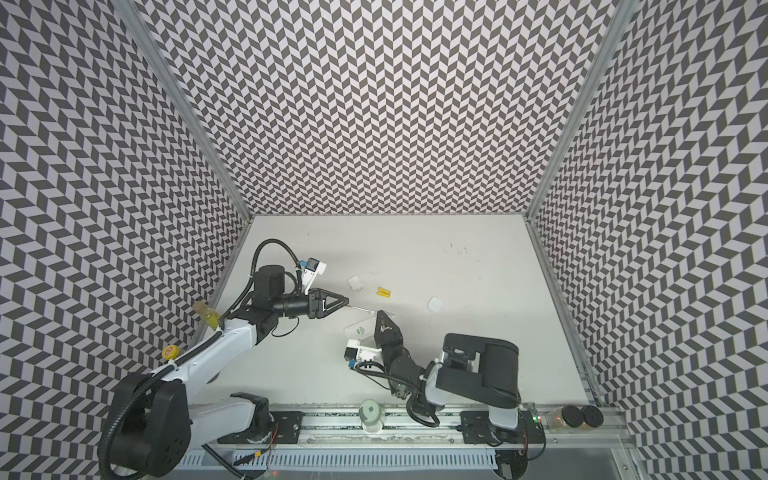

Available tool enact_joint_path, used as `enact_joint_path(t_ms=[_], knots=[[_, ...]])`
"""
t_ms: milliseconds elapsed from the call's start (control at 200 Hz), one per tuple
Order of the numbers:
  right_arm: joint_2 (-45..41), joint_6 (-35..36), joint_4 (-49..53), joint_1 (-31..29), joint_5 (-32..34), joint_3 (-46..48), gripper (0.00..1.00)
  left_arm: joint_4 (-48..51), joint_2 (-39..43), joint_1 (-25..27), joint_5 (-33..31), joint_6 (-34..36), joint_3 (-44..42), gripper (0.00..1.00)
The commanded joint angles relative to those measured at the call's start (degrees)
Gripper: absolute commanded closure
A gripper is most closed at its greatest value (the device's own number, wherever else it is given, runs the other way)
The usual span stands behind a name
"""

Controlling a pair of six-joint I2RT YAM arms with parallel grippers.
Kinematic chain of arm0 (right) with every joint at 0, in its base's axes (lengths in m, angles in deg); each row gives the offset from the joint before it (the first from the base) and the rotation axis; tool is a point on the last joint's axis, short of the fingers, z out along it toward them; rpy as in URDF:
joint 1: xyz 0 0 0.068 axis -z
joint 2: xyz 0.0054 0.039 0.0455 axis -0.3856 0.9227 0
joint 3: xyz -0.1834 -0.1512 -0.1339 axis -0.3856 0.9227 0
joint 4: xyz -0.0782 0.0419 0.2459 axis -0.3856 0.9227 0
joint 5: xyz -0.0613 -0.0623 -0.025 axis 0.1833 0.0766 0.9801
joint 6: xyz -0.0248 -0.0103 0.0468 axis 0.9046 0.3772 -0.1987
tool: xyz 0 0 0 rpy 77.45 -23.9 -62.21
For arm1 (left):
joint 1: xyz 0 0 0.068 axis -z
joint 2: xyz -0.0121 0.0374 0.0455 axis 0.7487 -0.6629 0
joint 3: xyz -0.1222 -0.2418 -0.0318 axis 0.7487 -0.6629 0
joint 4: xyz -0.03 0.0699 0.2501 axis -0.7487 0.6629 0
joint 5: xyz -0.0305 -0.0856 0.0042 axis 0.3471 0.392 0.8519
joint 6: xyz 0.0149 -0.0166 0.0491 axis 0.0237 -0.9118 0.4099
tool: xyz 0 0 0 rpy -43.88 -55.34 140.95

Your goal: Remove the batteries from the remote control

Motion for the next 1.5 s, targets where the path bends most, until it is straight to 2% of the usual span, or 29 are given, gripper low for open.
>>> enact_joint_path(t_ms=[0, 336, 716, 972, 1247, 1307, 1407, 1497], knots=[[-1.57, 1.29, -21.39, -0.6, -0.09, -1.4, 1.0, -2.96, -0.53, 0.77, 0.04, -1.11, -1.13, 0.46], [-2.26, 1.47, -21.4, -1.09, -0.63, -1.79, 1.0, -4.69, -1.74, 1.83, 0.52, -3.65, -1.75, 0.46], [-1.36, 1.91, -21.43, -1.09, -0.51, -3.15, 1.0, -5.54, -1.65, 2.54, 1.58, -5.09, -2.02, 0.73], [-1.23, 1.96, -21.39, -0.87, 0.5, -3.46, 1.0, -5.11, -1.35, 2.54, 0.99, -5.15, -2.41, 0.76], [-1.23, 2.02, -21.43, -0.91, 0.83, -3.64, 1.0, -5.01, -1.06, 2.54, 1.06, -5.07, -2.29, 1.0], [-1.48, 1.7, -21.4, -0.91, 0.89, -3.64, 0.92, -4.92, -1.06, 2.45, 1.04, -4.82, -2.2, 1.0], [-1.6, 0.73, -21.4, -0.91, 1.69, -3.31, 0.61, -4.86, -0.91, 2.11, 1.12, -4.43, -1.94, 1.0], [-1.58, -0.61, -21.41, -0.96, 2.78, -2.33, 0.43, -4.82, -0.47, 1.37, 1.37, -3.72, -1.44, 1.0]])
